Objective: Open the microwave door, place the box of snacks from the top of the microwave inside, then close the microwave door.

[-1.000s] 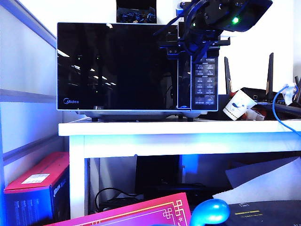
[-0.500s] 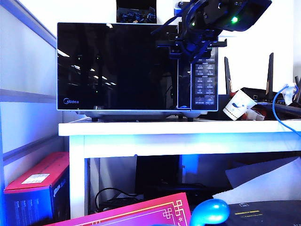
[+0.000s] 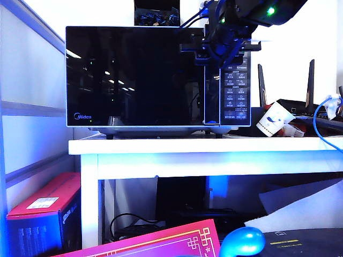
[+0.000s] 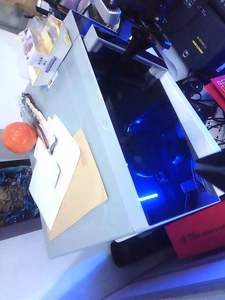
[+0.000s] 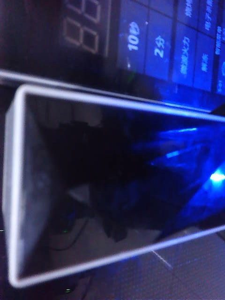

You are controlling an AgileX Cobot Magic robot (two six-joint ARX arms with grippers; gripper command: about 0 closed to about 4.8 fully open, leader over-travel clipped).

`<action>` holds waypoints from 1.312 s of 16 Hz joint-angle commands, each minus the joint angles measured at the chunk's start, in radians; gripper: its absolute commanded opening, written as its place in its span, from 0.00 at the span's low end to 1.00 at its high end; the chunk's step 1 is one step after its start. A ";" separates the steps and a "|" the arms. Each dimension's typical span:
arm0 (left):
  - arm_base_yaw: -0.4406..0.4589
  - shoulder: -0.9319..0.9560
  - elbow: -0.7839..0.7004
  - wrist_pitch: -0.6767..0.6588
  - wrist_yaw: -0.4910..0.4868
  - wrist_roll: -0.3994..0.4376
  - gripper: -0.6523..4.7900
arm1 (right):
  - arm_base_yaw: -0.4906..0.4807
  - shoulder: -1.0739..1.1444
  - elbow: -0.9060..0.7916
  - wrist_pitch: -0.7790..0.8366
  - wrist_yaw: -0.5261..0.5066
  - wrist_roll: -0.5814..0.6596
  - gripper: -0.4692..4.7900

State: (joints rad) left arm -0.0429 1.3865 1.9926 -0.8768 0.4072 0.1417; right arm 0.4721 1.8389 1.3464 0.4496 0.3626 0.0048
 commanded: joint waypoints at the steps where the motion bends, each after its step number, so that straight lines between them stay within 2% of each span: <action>1: 0.000 -0.004 0.005 0.009 0.001 0.000 0.11 | 0.003 -0.059 0.004 -0.036 0.018 -0.031 0.28; 4: 0.000 -0.004 0.005 0.010 0.001 0.000 0.11 | 0.003 -0.080 0.004 -0.060 -0.001 -0.032 0.30; 7: 0.000 -0.004 0.005 0.010 0.001 0.000 0.11 | 0.003 -0.105 0.005 -0.114 -0.118 -0.032 0.60; 8: 0.000 -0.004 0.005 0.010 0.001 0.000 0.11 | 0.003 -0.117 0.005 -0.136 -0.175 -0.032 0.67; 10: 0.000 -0.004 0.005 0.009 0.001 0.000 0.11 | 0.002 -0.139 0.005 -0.170 -0.234 -0.032 0.67; 21: 0.000 -0.004 0.005 0.001 0.001 0.000 0.11 | -0.010 -0.401 0.005 -0.316 -0.243 -0.102 0.67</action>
State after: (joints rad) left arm -0.0429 1.3865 1.9926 -0.8806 0.4072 0.1417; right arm 0.4698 1.4601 1.3468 0.1364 0.1265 -0.0765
